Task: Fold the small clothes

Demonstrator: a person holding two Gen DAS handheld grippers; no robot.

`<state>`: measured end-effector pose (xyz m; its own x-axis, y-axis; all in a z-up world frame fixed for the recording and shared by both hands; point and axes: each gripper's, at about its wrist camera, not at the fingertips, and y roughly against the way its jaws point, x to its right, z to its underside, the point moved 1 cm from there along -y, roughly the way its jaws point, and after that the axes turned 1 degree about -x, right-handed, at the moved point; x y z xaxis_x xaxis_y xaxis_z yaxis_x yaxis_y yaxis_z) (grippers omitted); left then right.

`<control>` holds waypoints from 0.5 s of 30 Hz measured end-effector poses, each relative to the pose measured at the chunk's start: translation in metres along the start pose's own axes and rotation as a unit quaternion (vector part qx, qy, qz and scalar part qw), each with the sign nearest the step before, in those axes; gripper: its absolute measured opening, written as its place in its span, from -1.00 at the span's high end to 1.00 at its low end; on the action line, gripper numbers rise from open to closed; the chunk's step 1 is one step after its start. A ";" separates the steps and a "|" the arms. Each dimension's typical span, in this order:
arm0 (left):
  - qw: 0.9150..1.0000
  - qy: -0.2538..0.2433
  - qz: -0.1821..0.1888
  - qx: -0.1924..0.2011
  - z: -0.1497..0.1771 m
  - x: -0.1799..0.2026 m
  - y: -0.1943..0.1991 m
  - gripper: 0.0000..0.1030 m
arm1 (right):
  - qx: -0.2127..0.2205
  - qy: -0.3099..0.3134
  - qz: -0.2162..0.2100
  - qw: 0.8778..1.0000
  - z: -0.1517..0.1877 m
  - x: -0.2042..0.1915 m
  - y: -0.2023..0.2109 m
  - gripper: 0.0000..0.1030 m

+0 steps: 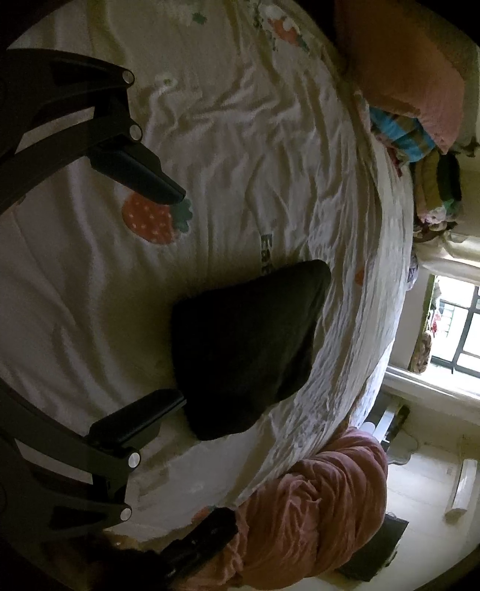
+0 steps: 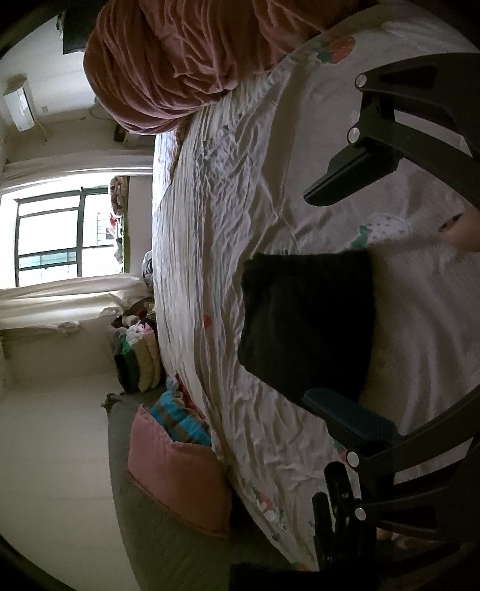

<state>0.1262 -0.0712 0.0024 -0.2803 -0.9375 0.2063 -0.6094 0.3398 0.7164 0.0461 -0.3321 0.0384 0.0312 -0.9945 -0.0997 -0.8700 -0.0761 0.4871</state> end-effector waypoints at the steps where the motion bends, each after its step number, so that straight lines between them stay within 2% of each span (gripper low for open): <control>1: 1.000 -0.004 -0.002 0.003 0.003 -0.001 0.003 -0.82 | 0.000 0.000 0.001 1.000 0.002 -0.003 0.002 -0.91; 6: 1.000 -0.016 0.002 0.010 0.016 -0.004 0.017 -0.82 | 0.002 0.001 0.016 1.000 0.013 -0.017 0.014 -0.91; 15: 0.999 -0.020 -0.015 0.029 0.055 -0.013 0.037 -0.82 | -0.009 0.024 0.042 0.999 0.049 -0.038 0.031 -0.91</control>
<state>0.0667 -0.0425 -0.0105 -0.2895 -0.9442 0.1572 -0.6604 0.3159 0.6812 -0.0067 -0.2935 0.0146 -0.0165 -0.9997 -0.0163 -0.8614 0.0059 0.5080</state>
